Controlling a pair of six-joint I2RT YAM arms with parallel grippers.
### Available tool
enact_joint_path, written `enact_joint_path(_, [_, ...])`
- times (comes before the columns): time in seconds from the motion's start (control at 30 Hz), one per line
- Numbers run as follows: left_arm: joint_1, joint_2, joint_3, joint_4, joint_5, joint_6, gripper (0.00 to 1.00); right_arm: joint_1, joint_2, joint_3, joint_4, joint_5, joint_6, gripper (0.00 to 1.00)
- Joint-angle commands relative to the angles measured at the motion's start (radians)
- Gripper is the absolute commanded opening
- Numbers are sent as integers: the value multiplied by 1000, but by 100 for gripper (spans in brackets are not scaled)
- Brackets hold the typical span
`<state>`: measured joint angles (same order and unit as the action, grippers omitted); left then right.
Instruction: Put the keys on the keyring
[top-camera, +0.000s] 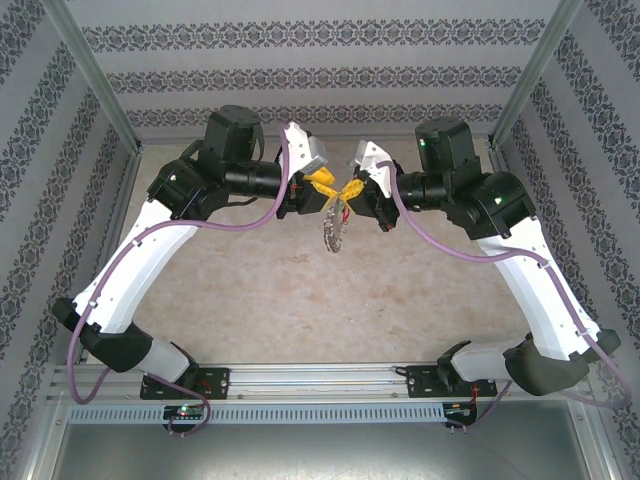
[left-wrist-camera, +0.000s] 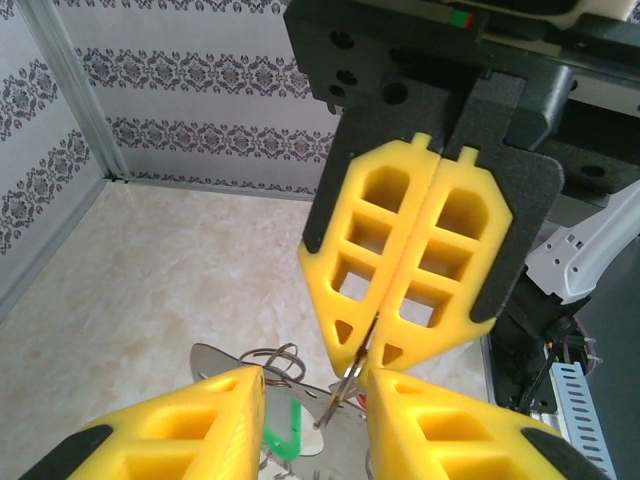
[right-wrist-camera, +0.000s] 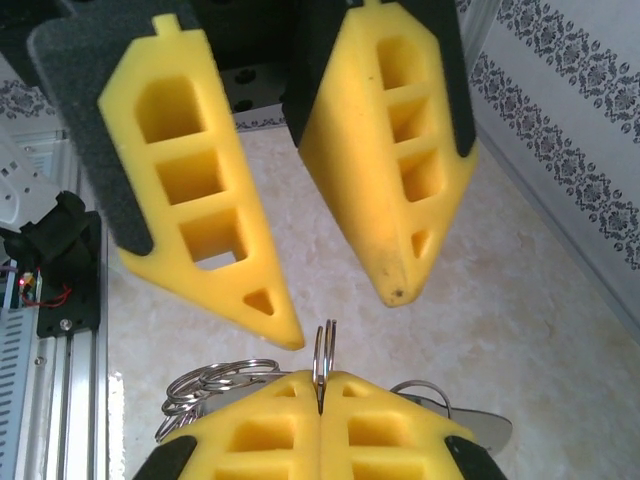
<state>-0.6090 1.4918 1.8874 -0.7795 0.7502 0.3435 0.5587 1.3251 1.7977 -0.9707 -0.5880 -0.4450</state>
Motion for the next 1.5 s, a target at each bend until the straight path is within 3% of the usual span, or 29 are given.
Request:
enact_joint_path(0.0, [-14,10,7,-34,-19,37,32,13,-4,30,4,-15,-23,0])
enact_joint_path(0.27, [-29,18,2,-50,0,65,31,14,-7,27,19,-21,-18,0])
enact_joint_path(0.6, [-44,21,-10,-62,-5,76,13,11,-16,22,36,-39,-8,0])
enact_joint_path(1.3, [-70,23,-17,-105,-49,130,18,18,-17,37,4,-65,-26,0])
enact_joint_path(1.4, [-77,27,-18,-119,-49,142,1,18,-15,39,4,-65,-27,0])
enact_joint_path(1.47, [-80,25,-18,-120,-48,146,0,18,-15,41,4,-68,-27,0])
